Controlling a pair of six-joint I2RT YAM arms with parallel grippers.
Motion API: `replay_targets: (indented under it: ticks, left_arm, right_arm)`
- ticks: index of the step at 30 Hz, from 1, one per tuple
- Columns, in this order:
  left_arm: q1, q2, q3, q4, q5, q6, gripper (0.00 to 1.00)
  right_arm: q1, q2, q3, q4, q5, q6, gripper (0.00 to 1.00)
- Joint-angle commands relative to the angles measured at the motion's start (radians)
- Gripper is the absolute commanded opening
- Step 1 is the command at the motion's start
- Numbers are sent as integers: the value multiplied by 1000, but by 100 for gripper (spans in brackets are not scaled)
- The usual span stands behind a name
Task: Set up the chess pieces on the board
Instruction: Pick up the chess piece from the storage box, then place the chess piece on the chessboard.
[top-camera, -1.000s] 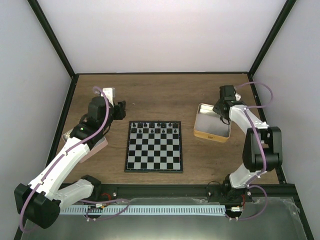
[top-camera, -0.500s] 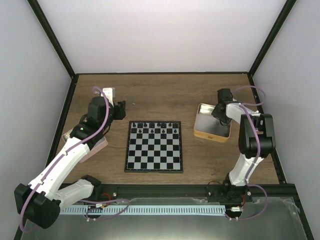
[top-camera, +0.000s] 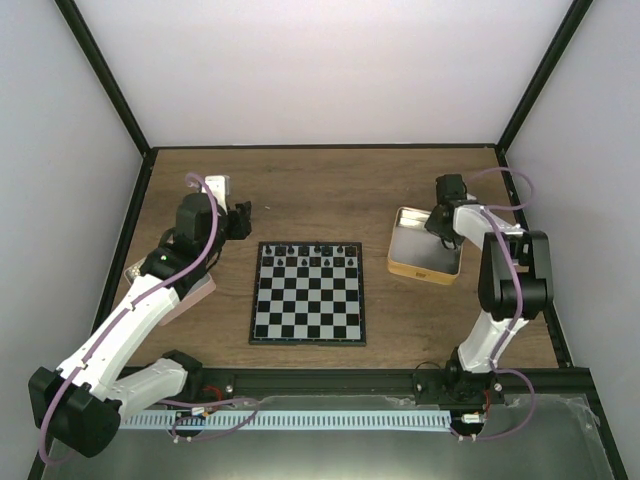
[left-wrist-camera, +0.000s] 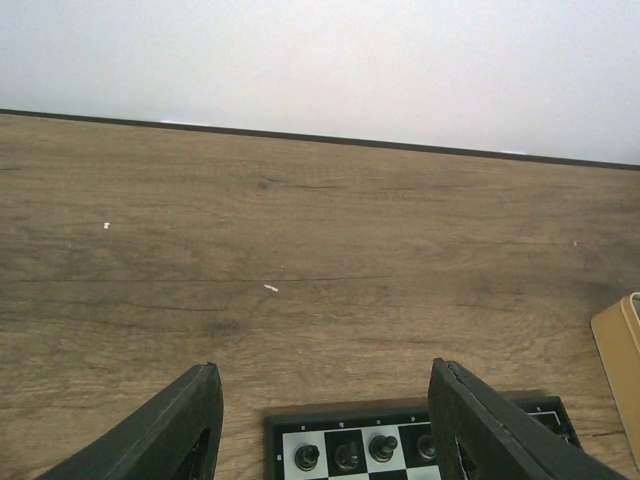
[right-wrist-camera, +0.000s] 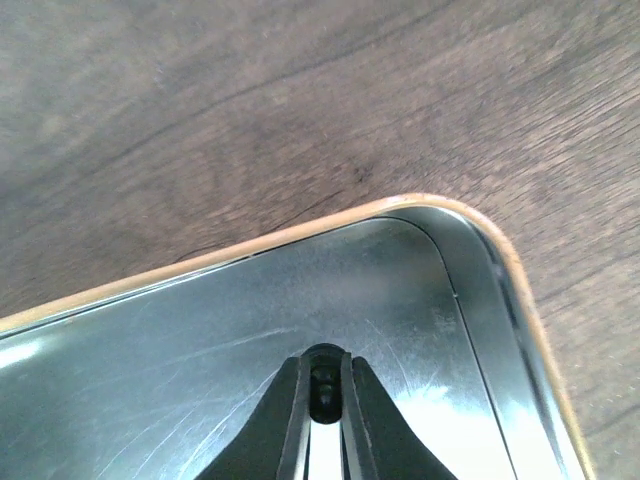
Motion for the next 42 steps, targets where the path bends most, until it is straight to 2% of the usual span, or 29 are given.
replay_targets:
  ticks: [1,6,12,18,23,28,42]
  left_arm:
    - [7,2,-6,21,-7,-5,58]
    - [8,-3,-8,24,-18,-7,58]
    - [9,-6,-10,32,-21,-16,59]
    - [12,-15,-13,33,-45,-26,58]
    - [15,-49,-22,39,-101,-38,59]
    - [19,-92,-45,56,-147,-47,60]
    - [31,-109,-54,64,-147,-53,63]
  right_arm:
    - [29,-104,48,-51,5,-27,2]
    - [164,-196,62,-118,-14,-28,2]
    - [409,-279,79,-130,-75,55,3]
    - [715,-165,181,-114,-99,128,2]
    - [863,2,307,-126,-71,112,2]
    - [924,118,395,-132,-55,80,2]
    - [934,270,468,-137,-63,46,2]
